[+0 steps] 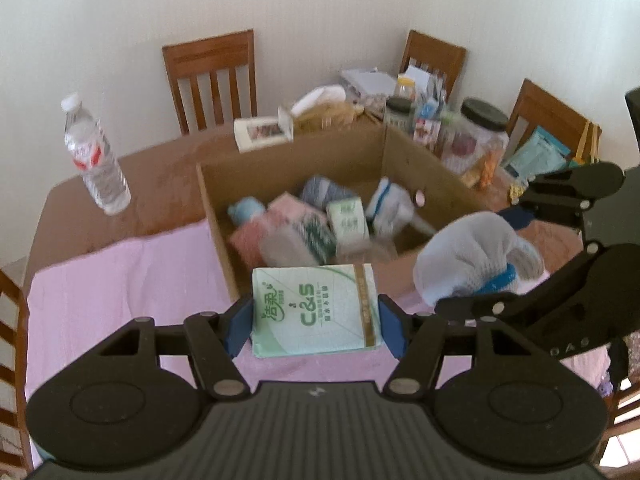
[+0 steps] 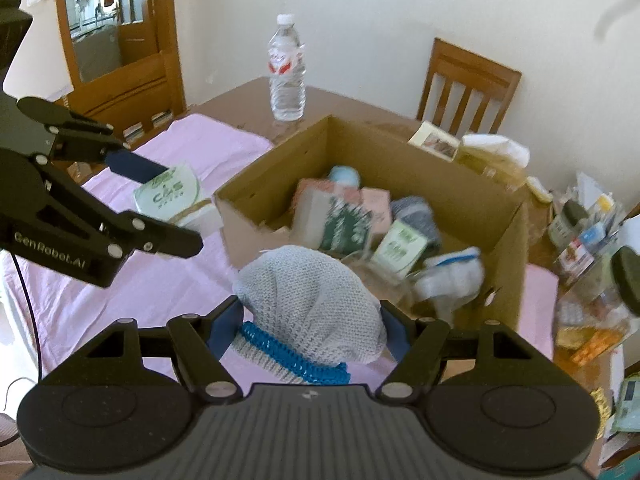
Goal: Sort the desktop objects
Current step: 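Carry the hat and C&S box over the cardboard box and release them inside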
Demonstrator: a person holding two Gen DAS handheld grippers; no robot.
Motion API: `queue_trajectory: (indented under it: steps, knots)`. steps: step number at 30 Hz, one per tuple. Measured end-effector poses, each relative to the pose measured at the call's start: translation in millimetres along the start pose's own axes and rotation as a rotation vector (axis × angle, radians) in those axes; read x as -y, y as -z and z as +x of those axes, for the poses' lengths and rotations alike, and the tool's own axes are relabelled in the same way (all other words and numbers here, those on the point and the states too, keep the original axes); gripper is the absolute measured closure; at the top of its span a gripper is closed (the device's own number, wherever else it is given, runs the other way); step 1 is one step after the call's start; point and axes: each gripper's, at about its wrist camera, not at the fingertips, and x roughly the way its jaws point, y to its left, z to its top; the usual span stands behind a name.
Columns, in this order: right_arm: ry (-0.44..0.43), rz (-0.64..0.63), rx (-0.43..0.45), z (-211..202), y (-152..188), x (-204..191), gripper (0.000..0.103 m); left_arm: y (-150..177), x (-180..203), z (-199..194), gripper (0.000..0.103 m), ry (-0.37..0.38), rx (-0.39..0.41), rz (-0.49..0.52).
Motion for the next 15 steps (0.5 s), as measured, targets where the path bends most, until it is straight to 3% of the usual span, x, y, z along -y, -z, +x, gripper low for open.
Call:
queue_trajectory:
  steps: [7, 15]
  knots:
    - [0.03, 0.01, 0.042, -2, -22, 28, 0.026, -31, 1, 16, 0.039, -0.013, 0.033, 0.007]
    - [0.035, 0.052, 0.047, 19, -44, 58, 0.026, -45, -5, 45, 0.039, -0.026, 0.007, -0.002]
